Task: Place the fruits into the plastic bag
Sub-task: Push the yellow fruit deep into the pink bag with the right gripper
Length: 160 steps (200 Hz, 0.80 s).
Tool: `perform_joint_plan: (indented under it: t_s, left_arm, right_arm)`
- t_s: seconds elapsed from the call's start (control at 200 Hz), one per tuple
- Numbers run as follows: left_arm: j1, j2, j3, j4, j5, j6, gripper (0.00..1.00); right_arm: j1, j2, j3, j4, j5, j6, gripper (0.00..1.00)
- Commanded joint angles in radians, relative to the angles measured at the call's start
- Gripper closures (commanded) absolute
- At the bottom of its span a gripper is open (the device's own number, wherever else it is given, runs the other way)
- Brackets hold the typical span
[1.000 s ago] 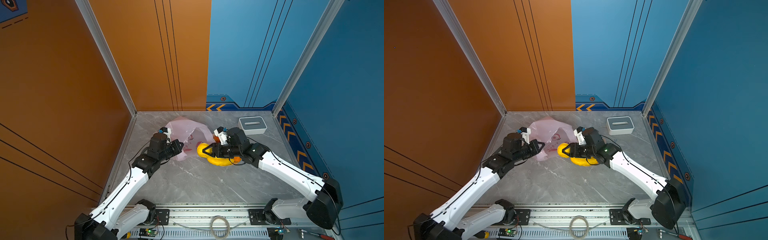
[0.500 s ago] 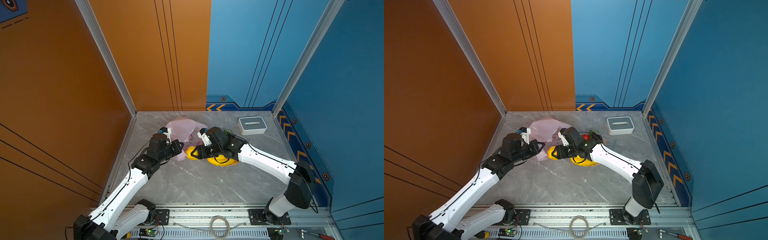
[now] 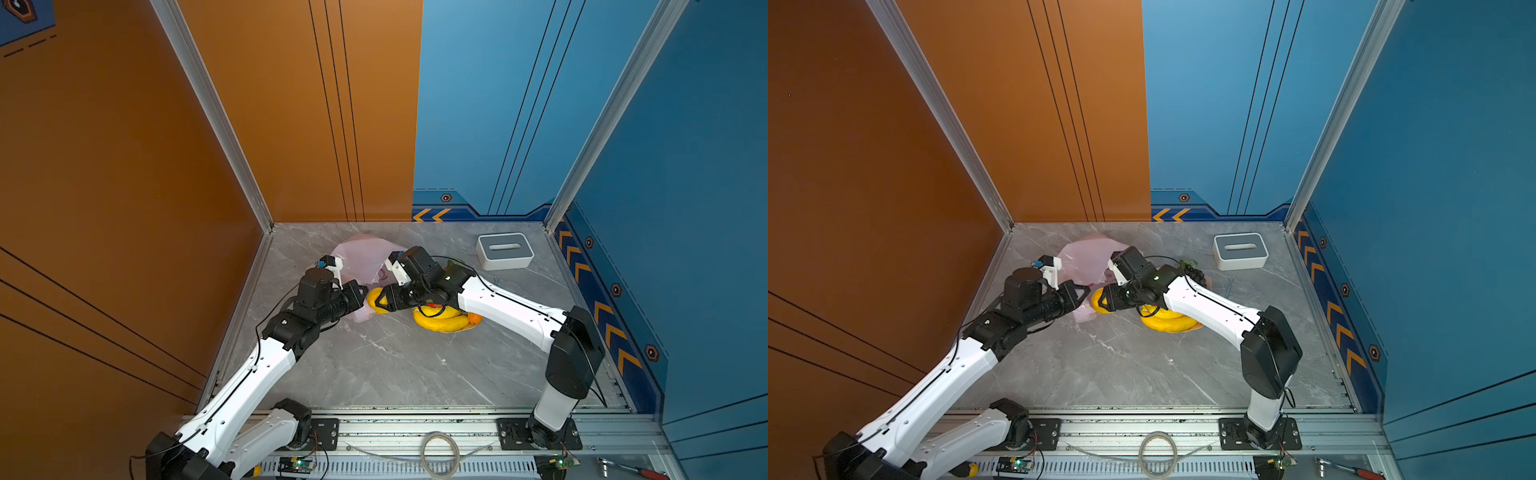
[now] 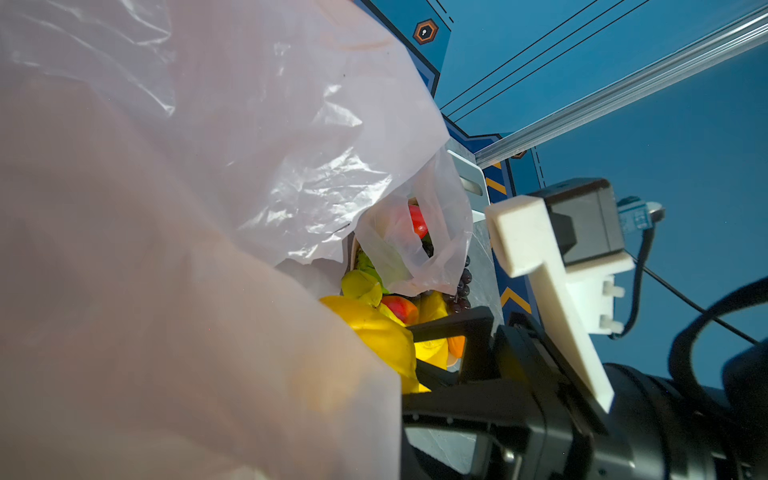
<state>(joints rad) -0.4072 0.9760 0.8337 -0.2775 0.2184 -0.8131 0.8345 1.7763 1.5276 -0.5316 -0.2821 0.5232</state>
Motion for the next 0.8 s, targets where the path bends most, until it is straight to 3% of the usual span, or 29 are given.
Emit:
perform_joint_plan:
  t_s: [0.0, 0.541, 0.796]
  left_arm:
    - [-0.007, -0.024, -0.016, 0.02, 0.019, -0.004, 1.0]
    - [-0.019, -0.028, -0.025, 0.027, 0.019, -0.021, 1.0]
    - [-0.028, -0.024, -0.034, 0.043, 0.015, -0.032, 1.0]
  right_arm:
    - [-0.014, 0.032, 0.054, -0.043, 0.03, -0.023, 0.46]
    - [-0.014, 0.203, 0.204, -0.028, 0.112, 0.013, 0.46]
    - [-0.017, 0.197, 0.053, 0.292, 0.167, 0.232, 0.46]
